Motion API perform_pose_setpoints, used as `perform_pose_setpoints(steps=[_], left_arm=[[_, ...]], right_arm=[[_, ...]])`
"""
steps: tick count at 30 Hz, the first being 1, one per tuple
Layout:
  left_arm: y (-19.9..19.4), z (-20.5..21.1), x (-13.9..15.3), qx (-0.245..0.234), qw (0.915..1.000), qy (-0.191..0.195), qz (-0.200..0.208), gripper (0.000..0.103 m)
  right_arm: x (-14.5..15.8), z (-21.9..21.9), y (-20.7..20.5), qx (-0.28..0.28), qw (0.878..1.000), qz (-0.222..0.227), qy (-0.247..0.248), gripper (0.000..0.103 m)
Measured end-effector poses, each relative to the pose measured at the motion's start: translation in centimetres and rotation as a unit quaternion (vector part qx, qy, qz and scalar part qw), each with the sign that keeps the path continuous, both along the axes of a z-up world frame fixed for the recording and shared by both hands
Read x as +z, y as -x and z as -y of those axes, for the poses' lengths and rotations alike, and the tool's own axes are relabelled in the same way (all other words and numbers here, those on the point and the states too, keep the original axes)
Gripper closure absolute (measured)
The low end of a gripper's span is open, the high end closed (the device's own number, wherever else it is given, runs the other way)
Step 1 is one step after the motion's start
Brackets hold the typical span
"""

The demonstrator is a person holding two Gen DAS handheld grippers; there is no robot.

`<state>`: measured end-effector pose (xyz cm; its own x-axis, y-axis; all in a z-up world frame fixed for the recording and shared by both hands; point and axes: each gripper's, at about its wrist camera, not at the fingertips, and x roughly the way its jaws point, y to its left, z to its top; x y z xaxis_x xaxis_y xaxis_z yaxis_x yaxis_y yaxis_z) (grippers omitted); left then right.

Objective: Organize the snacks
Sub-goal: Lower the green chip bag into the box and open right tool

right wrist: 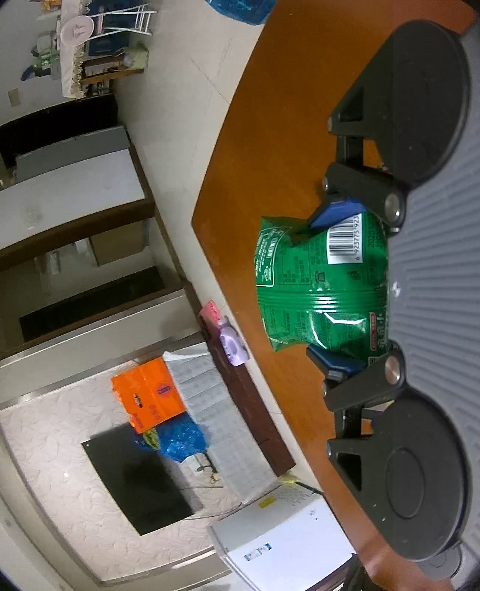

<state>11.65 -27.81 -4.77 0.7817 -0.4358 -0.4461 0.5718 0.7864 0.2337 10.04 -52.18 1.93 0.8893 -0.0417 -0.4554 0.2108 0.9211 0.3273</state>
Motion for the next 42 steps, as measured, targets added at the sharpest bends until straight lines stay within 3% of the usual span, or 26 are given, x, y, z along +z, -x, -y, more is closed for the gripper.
perform_pose_setpoints(steps=[4,17,21,25,29,42], left_arm=[[-0.3,0.4,-0.7,-0.001,0.9998,-0.020,-0.004,0.043],[-1.9,-0.9,-0.6,0.007,0.9982,0.006,-0.060,0.039],[-1.9,-1.2,-0.5,0.013,0.9981,0.011,-0.059,0.028],[-1.1,-1.5,-0.1,0.011,0.9981,0.023,-0.056,0.024],[-1.3,-2.2,0.1,0.015,0.9978,0.032,-0.055,0.011],[-2.0,-3.7,1.4,0.032,0.9964,0.042,-0.066,0.000]], right_arm=[[-0.5,-1.0,-0.7,0.023,1.000,-0.006,0.011,0.035],[-1.3,-4.1,-1.9,0.057,0.995,-0.038,0.066,0.035],[-1.5,-5.0,-2.2,0.061,0.994,-0.040,0.082,0.035],[-1.6,-5.5,-2.3,0.060,0.994,-0.035,0.086,0.035],[-1.7,-5.4,-2.1,0.053,0.995,-0.022,0.083,0.035],[-0.7,-6.0,-2.0,0.060,0.993,-0.031,0.092,0.035]])
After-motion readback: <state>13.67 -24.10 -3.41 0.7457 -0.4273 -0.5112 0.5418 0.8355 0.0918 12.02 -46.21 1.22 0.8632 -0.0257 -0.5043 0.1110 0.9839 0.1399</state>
